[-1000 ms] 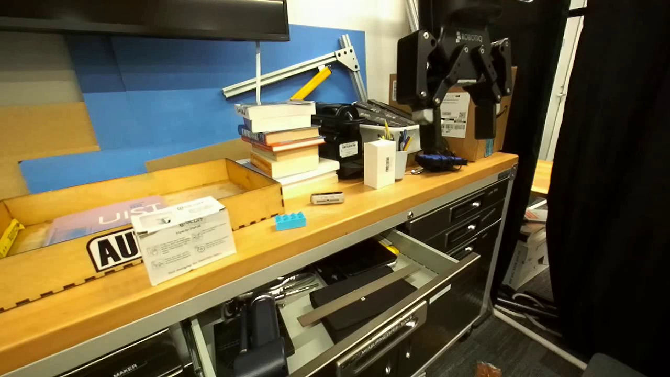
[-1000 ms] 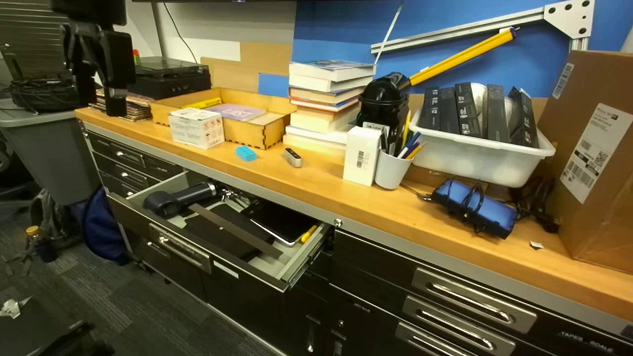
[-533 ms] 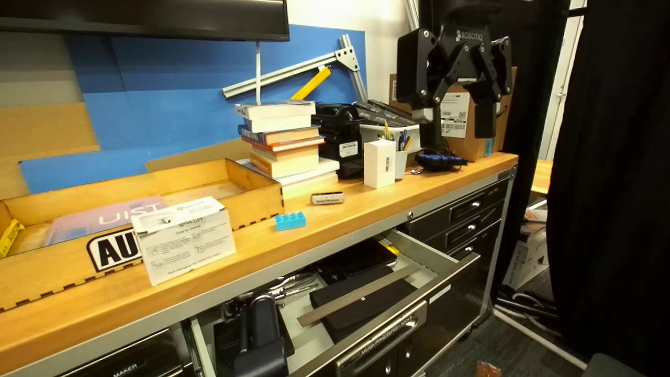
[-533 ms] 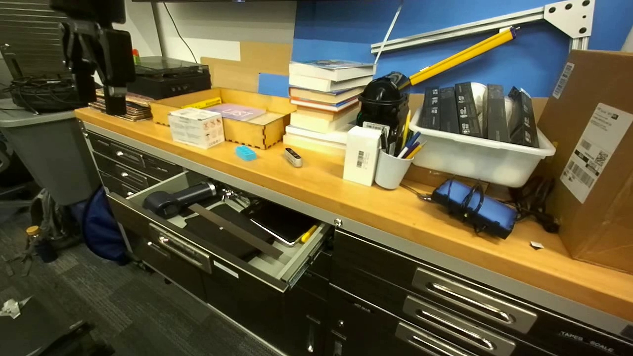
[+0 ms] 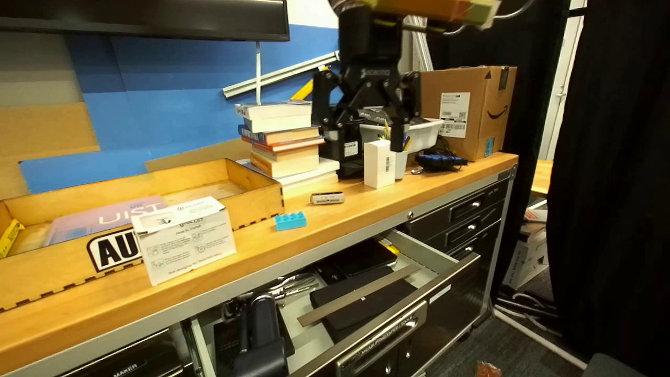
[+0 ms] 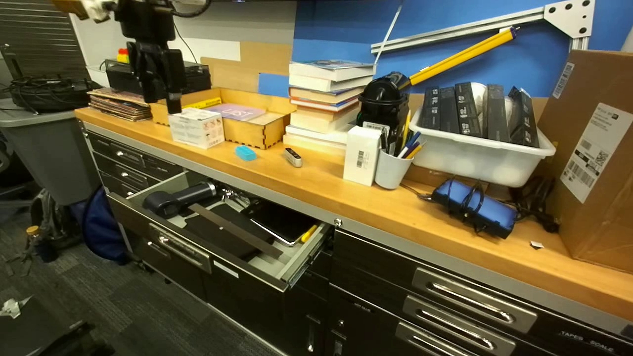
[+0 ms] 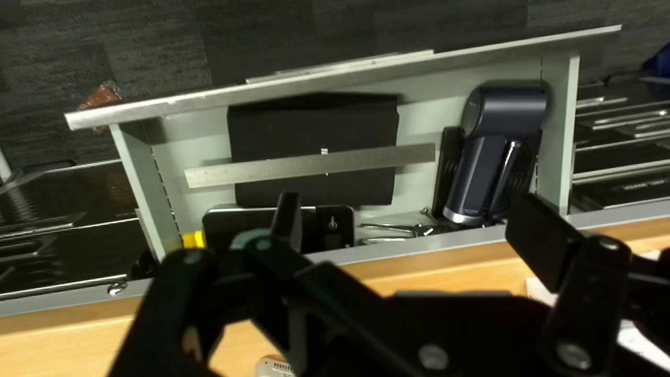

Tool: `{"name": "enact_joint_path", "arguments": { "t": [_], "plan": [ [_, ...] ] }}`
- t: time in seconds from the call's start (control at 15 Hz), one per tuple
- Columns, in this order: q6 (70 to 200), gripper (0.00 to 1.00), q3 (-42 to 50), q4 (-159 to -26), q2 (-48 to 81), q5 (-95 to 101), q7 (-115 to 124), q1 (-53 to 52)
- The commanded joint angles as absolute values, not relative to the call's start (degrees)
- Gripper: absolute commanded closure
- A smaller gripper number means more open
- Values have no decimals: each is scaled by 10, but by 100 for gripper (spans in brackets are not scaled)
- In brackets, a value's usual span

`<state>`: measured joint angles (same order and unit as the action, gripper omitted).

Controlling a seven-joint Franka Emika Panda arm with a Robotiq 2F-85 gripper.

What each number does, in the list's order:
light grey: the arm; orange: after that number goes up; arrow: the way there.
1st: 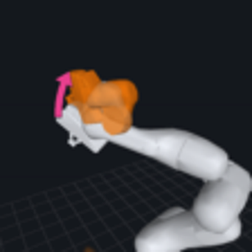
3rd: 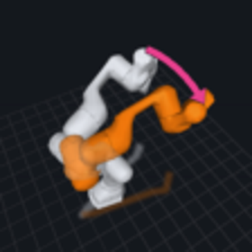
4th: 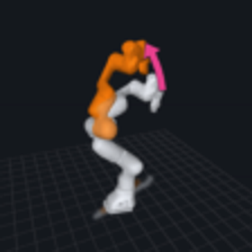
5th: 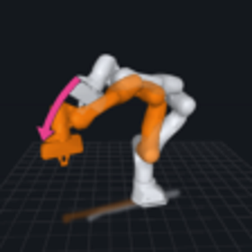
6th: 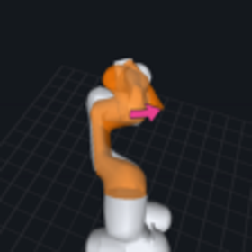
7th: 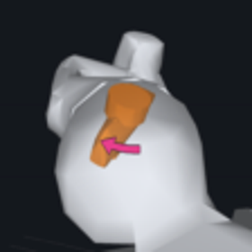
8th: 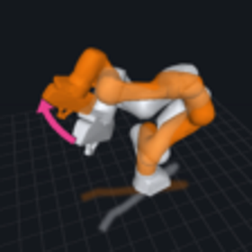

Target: Put the blue object inside the drawer and close it

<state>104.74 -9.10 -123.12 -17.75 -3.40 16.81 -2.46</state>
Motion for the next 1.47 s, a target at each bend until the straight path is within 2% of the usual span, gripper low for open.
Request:
{"name": "enact_joint_path", "arguments": {
  "t": [0.0, 0.33, 0.6, 0.87, 1.4],
  "plan": [
    [1105, 0, -106, -1124, -36, -6, 237, -26],
    [1149, 0, -87, -993, 134, 29, 306, -51],
    [1176, 0, -52, -921, 217, 49, 349, -79],
    [1153, 0, -33, -871, 266, 30, 344, -93],
    [1156, 0, -15, -859, 294, 25, 341, -101]
  ]
}}
